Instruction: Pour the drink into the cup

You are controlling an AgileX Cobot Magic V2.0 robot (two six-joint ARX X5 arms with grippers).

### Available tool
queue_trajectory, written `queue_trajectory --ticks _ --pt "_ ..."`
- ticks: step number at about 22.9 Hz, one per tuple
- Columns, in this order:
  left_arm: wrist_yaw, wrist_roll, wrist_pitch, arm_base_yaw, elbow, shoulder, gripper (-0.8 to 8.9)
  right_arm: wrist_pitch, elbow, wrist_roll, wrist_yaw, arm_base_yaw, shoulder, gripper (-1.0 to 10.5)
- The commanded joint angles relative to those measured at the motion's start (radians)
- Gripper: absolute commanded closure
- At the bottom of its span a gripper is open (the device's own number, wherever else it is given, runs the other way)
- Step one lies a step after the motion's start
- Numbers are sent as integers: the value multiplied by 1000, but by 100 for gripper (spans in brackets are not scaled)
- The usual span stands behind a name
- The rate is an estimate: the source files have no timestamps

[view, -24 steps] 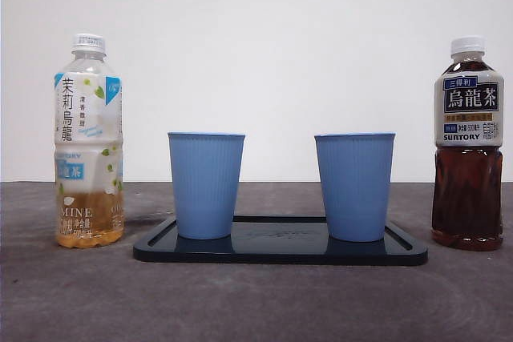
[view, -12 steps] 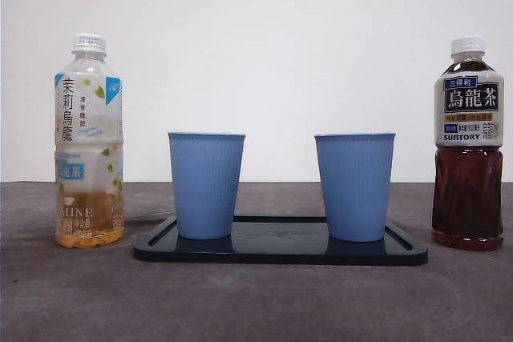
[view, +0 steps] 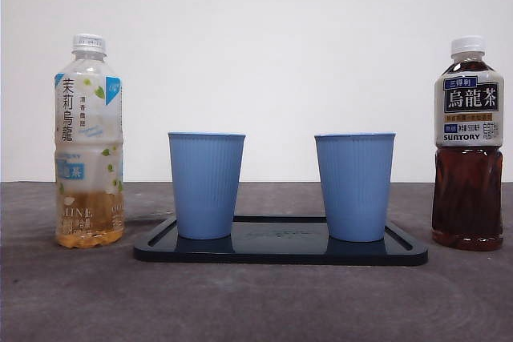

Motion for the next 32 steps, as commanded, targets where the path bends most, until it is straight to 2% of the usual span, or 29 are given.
queue_trajectory --ticks 1,3,6,9,12,16,20,25,28,32 --pt "4 16 8 -4 23 8 707 7 14 -12 -2 3 4 927" --pt "4 16 8 -4 23 8 588 7 14 -10 -2 3 4 874" --pt "4 16 8 -4 23 8 384 8 14 -6 -1 3 4 697" --pt "4 24 8 -4 23 8 277 8 14 2 0 2 5 491" --pt "4 37 8 -4 23 8 273 8 14 16 -1 2 5 387" --pt "3 37 0 -4 23 8 281 8 14 36 10 2 7 384" --pt "-10 47 -36 -4 23 11 284 9 9 56 80 2 11 385" --pt "-79 130 -110 -5 22 11 288 12 -36 76 195 2 10 389" --pt "-129 175 -160 -5 18 11 288 45 -101 81 227 2 10 389" --pt "-165 196 -187 -5 16 11 288 175 -240 117 240 2 10 389"
